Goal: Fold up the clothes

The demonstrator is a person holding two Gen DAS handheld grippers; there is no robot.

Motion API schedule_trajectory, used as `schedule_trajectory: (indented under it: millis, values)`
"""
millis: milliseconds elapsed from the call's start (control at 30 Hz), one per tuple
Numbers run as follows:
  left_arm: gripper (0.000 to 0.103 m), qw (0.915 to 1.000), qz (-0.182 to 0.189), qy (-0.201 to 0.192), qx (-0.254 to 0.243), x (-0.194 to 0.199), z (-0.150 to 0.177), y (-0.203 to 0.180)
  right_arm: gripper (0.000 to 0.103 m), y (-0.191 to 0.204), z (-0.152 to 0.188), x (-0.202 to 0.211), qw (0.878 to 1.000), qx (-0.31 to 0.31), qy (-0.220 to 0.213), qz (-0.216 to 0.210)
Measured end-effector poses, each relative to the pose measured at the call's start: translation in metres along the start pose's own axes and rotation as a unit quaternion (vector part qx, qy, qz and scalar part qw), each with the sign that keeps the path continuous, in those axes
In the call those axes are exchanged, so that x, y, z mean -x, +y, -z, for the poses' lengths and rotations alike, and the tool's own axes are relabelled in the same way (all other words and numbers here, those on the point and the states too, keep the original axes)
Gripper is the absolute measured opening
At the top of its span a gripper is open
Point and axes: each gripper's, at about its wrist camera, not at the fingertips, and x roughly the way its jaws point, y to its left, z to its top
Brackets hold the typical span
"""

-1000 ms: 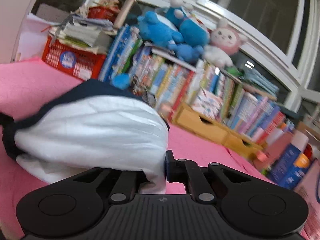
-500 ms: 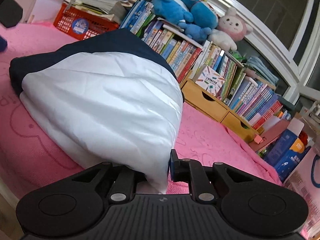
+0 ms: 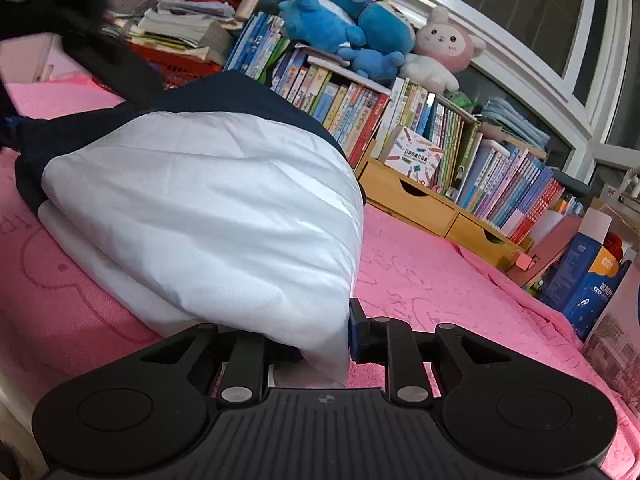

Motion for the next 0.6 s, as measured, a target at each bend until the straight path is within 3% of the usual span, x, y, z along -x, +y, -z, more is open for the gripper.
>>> schedule_trajectory:
  millis: [67, 167, 333, 533, 600]
  values:
    - [0.042, 0.9983, -0.058, 0.004, -0.001, -0.008, -0.003, 0.000, 0.025, -0.002, -0.001, 0.001, 1.000, -0.011, -0.002, -0.004]
    - [0.023, 0.9977, -0.067, -0.004, 0.010, -0.004, -0.010, 0.006, 0.025, -0.006, -0.004, 0.002, 0.999, -0.029, -0.008, -0.019]
    - [0.020, 0.9968, -0.076, -0.024, 0.008, 0.012, -0.018, 0.015, 0.025, 0.005, -0.007, 0.003, 0.999, -0.001, -0.029, -0.022]
    - [0.020, 0.9971, -0.061, -0.007, 0.045, 0.007, -0.017, 0.040, 0.027, 0.014, -0.003, -0.003, 0.998, 0.031, -0.037, -0.029]
    - [0.021, 0.9977, -0.054, -0.004, 0.042, 0.009, -0.017, 0.044, 0.033, 0.007, -0.001, -0.006, 0.998, 0.034, -0.034, -0.036]
